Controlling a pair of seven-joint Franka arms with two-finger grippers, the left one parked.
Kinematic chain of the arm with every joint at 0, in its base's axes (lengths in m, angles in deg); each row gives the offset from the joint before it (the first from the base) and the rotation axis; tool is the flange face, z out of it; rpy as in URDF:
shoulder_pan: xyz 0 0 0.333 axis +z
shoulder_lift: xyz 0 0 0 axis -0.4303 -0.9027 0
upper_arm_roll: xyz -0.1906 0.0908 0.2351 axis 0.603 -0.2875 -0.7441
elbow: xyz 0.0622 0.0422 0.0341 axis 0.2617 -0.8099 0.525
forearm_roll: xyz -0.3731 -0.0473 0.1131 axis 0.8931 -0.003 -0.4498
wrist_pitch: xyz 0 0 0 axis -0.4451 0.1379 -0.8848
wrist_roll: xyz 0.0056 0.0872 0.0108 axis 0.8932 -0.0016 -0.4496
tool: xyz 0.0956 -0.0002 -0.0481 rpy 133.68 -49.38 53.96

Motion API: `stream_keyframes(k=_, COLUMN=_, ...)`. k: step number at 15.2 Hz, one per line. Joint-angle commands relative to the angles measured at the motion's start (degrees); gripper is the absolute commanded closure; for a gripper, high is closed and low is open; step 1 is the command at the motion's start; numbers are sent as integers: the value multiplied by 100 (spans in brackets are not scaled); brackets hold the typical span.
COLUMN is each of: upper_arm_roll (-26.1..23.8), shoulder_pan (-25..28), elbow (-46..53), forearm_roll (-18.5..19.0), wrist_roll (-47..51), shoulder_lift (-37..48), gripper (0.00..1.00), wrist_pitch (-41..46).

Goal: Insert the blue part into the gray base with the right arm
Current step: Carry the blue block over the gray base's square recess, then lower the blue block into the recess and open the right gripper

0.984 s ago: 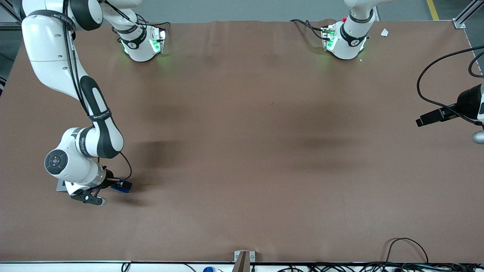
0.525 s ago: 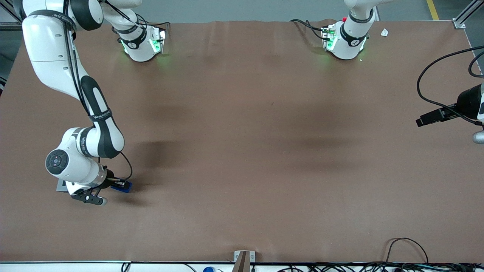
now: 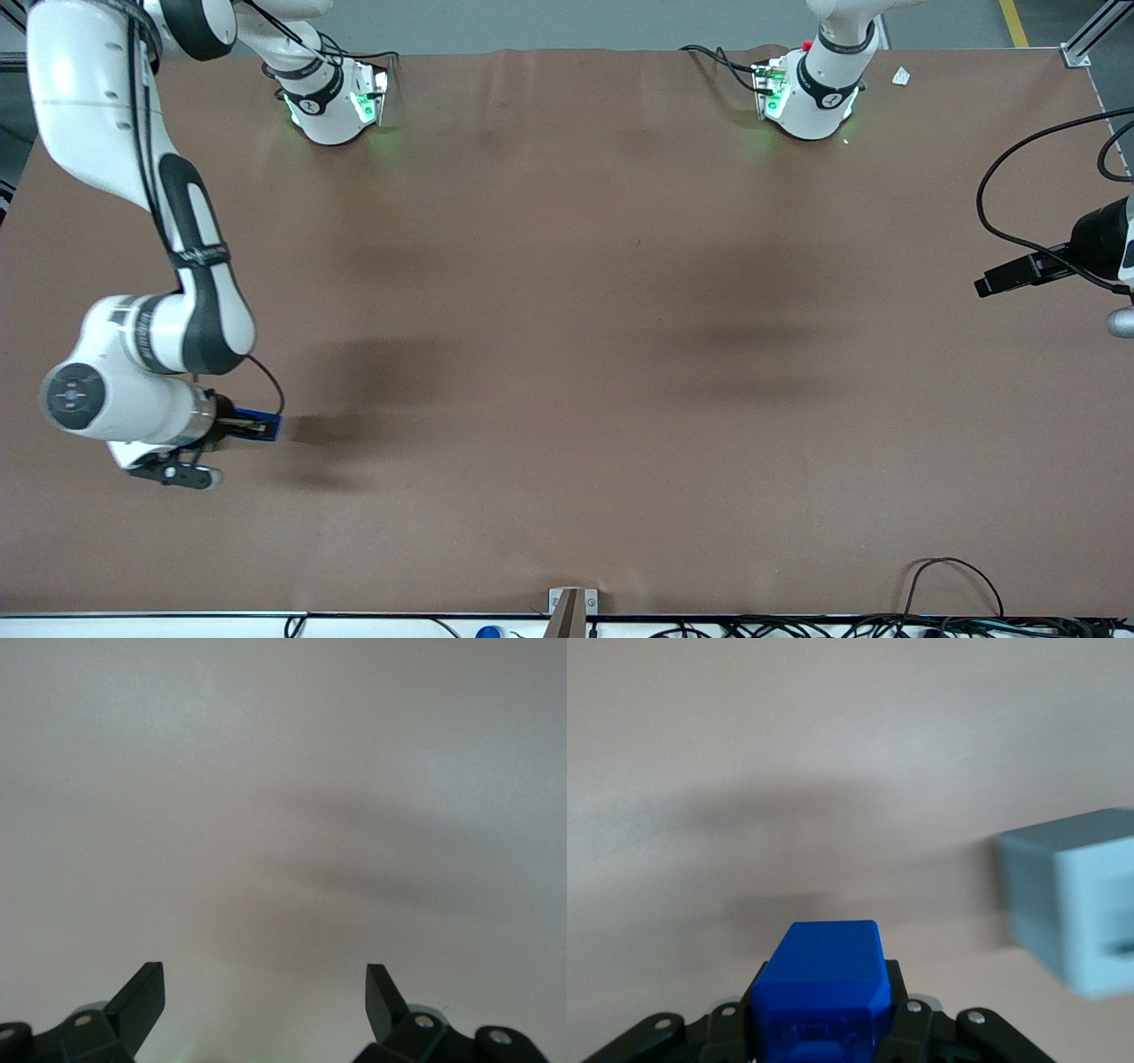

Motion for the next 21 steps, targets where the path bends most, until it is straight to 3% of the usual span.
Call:
stream_keyframes(k=1, upper_arm_roll=-42, shoulder_pan=-390, elbow=-14, forearm_roll=162, wrist_roll=-836, shoulder_lift=312, gripper=100, wrist_pitch=266)
stream_keyframes(k=5, upper_arm_roll=-60, shoulder_pan=-1059, elbow=-14, forearm_roll=127, wrist_roll=-2068, shoulder_lift=215, gripper=100, wrist_pitch=-259)
stream_keyframes(k=9, upper_arm_roll=-77, shoulder_pan=-1385, elbow=-31, forearm_roll=57, wrist_roll=-2491, shoulder_lift=-83, gripper=100, wrist_pitch=-735)
stream_keyframes(k=21, upper_arm_roll=-77, shoulder_pan=-1508, elbow=-312, forearm_roll=-181, wrist_roll=-2220, shoulder_lift=-110, gripper=100, wrist_pitch=-367)
